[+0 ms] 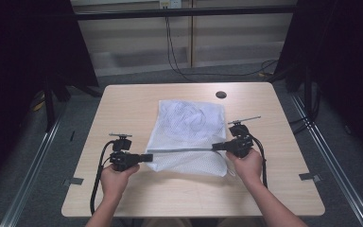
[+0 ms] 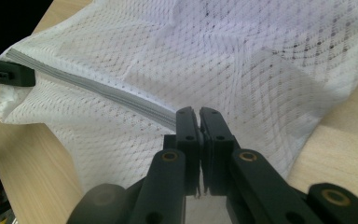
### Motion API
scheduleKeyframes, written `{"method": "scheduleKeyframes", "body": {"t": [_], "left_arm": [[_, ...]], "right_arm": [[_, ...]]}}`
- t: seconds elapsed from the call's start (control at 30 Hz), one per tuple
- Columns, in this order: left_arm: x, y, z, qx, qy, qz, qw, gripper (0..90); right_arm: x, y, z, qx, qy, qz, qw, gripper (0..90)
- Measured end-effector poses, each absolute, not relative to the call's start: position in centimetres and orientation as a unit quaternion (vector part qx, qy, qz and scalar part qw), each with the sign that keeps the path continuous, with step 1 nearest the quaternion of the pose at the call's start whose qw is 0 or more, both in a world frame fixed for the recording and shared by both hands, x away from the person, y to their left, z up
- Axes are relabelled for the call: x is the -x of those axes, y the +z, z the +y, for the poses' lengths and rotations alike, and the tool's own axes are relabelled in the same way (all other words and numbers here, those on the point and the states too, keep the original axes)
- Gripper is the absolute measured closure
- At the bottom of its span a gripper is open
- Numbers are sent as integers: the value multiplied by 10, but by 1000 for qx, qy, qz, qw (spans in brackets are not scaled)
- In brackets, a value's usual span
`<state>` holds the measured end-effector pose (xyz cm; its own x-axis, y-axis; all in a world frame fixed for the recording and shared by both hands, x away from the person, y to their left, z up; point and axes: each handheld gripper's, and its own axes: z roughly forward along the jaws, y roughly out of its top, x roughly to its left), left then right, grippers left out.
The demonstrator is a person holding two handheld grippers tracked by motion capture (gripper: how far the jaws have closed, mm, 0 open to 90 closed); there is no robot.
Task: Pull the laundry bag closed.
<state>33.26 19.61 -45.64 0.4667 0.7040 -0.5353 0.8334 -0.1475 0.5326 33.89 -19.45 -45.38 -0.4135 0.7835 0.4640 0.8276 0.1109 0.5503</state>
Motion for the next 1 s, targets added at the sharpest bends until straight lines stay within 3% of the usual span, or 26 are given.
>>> {"method": "scheduleKeyframes", "body": {"t": [1.0], "left_arm": [[-331, -456, 198, -752, -81, 513, 406, 892]], "right_arm": [[-339, -455, -199, 545, -392, -741, 28, 872]]}}
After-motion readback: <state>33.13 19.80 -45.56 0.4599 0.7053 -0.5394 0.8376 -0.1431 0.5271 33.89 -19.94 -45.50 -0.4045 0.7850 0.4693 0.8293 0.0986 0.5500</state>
